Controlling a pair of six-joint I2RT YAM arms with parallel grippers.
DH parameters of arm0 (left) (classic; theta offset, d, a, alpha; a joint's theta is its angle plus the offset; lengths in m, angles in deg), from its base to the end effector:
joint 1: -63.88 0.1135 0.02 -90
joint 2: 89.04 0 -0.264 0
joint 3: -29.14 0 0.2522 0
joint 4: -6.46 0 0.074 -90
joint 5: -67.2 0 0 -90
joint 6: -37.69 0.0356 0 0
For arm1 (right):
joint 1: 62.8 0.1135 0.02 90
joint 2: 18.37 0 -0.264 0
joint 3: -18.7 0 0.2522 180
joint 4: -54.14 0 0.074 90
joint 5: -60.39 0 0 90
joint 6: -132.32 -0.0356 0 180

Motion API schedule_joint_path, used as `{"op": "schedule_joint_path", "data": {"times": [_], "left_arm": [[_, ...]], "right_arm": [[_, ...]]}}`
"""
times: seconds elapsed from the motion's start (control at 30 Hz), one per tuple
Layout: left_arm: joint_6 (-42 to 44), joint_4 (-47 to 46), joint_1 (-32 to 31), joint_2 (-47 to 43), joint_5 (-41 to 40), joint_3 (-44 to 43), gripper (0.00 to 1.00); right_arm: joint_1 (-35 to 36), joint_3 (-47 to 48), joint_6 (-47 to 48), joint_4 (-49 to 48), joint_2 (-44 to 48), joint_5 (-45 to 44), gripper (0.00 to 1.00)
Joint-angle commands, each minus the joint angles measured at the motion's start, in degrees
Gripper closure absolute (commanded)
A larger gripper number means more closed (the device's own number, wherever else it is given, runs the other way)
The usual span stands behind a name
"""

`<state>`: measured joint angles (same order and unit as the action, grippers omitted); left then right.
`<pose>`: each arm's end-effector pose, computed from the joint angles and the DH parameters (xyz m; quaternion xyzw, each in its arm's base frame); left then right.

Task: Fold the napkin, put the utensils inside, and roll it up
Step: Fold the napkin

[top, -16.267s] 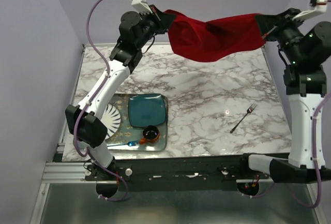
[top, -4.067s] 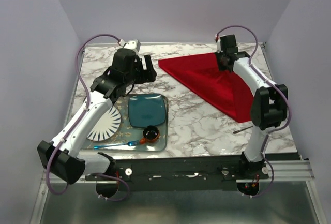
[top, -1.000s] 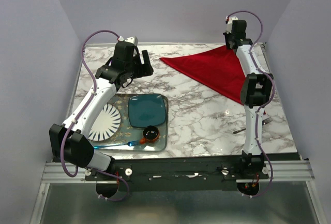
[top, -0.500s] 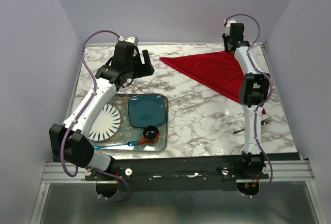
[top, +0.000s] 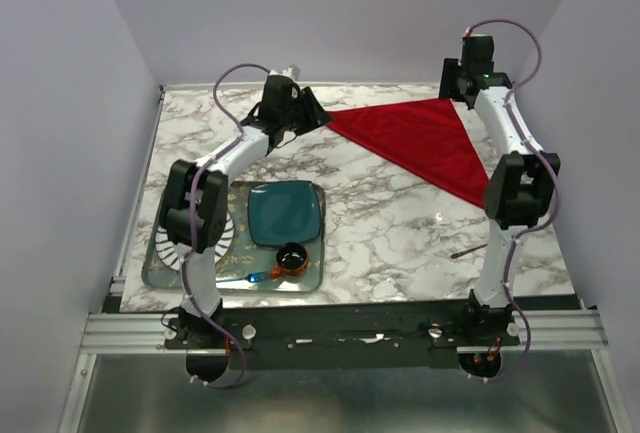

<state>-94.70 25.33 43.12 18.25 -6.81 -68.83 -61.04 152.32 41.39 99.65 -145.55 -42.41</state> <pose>0.4105 -0.1661 0.2736 -0.0893 0.8480 -0.3680 0.3708 0.5146 0.0079 0.2836 0.0414 0.8975 -0.0906 0.4295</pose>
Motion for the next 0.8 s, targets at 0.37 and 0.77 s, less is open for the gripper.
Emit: {"op": "schedule_joint_path", "data": {"times": [0.37,0.77], "left_arm": [[-20.2,-27.9,-2.4,34.6,-2.0,-28.4,0.81],[-23.7,-17.8,-0.6,38.5,-14.0,-30.2,0.97]], "right_arm": [[-0.4,-30.1,-23.4,-10.3,13.9,43.2,0.58],[-0.3,-34.2,-24.4,-15.4,9.6,47.7,0.63]]}}
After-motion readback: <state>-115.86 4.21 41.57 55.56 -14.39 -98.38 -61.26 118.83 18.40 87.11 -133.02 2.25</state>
